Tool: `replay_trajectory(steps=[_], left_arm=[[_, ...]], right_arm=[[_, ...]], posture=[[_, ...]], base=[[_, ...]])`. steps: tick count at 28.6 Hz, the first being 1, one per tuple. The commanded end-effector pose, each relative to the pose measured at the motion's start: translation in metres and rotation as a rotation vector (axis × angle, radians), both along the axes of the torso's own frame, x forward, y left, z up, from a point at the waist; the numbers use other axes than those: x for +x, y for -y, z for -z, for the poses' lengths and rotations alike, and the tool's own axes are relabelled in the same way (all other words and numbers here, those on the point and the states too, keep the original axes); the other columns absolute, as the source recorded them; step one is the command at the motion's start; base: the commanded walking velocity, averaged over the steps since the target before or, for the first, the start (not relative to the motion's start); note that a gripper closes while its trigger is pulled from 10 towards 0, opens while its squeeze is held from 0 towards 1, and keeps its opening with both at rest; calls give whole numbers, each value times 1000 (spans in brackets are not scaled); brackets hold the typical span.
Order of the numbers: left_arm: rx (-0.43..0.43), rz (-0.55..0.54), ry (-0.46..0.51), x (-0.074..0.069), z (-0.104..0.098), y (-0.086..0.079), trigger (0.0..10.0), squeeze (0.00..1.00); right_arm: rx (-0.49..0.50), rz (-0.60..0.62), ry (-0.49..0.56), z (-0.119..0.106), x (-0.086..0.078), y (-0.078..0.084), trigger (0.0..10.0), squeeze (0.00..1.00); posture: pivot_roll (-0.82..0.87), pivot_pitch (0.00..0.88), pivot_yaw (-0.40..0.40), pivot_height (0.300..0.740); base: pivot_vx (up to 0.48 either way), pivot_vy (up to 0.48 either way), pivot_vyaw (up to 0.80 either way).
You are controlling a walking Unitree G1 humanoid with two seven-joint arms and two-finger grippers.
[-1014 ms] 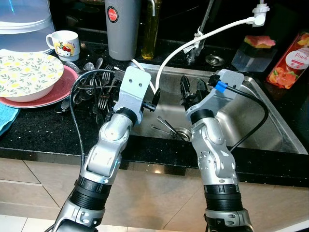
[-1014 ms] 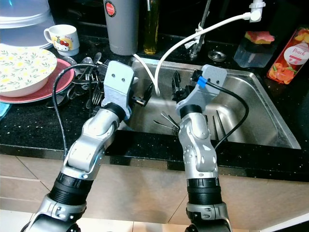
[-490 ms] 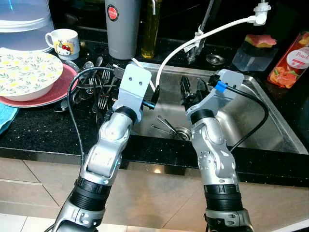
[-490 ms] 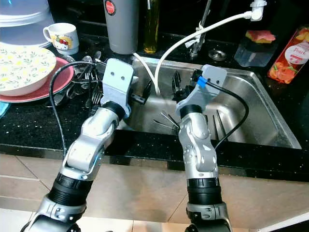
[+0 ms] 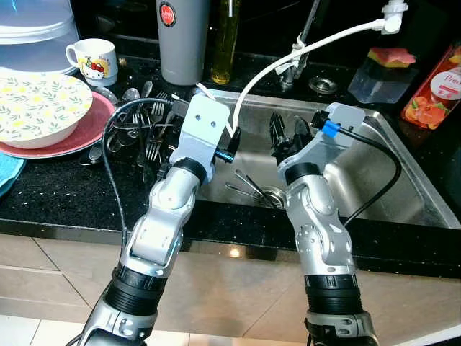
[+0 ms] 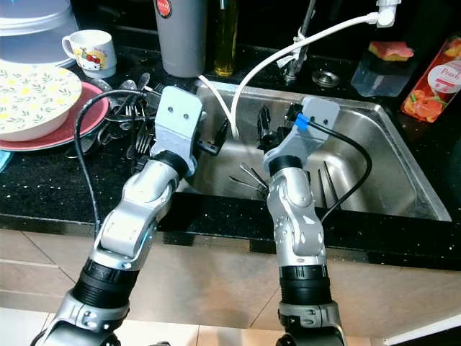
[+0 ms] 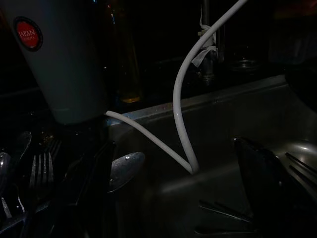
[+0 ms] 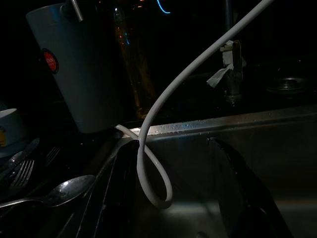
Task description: Kitchen organization
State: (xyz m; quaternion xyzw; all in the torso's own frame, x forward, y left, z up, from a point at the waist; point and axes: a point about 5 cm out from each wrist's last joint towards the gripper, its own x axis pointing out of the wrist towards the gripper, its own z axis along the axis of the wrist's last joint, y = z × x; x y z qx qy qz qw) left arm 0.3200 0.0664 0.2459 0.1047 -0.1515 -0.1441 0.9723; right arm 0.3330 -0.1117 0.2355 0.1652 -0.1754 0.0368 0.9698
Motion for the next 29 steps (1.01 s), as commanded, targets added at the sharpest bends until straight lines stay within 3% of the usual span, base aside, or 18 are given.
replay_trajectory(steps=[1,7,12,15,20,29], left_arm=[[-5,5,1,-2,-1,3,10000,0],[0,-8,29,-1,-8,1,10000,0],[36,-67,143,4,-35,-19,10000,0],[52,-42,215,5,-52,-29,10000,0],[16,-4,207,5,-59,-33,10000,0],[50,31,197,7,-56,-31,10000,0]], right_arm=[[8,9,7,-2,0,3,10000,0],[7,9,10,-2,0,3,10000,0],[6,14,8,-2,0,4,10000,0],[6,12,9,-2,1,5,10000,0],[1,6,14,-4,2,3,10000,0],[-15,16,33,-7,0,5,10000,0]], posture=[[272,85,-95,740],[276,85,-95,740],[284,85,-100,740],[282,85,-105,740],[263,79,-103,740],[250,55,-98,740]], base=[[0,0,0],[0,0,0],[0,0,0],[0,0,0],[0,0,0],[0,0,0]])
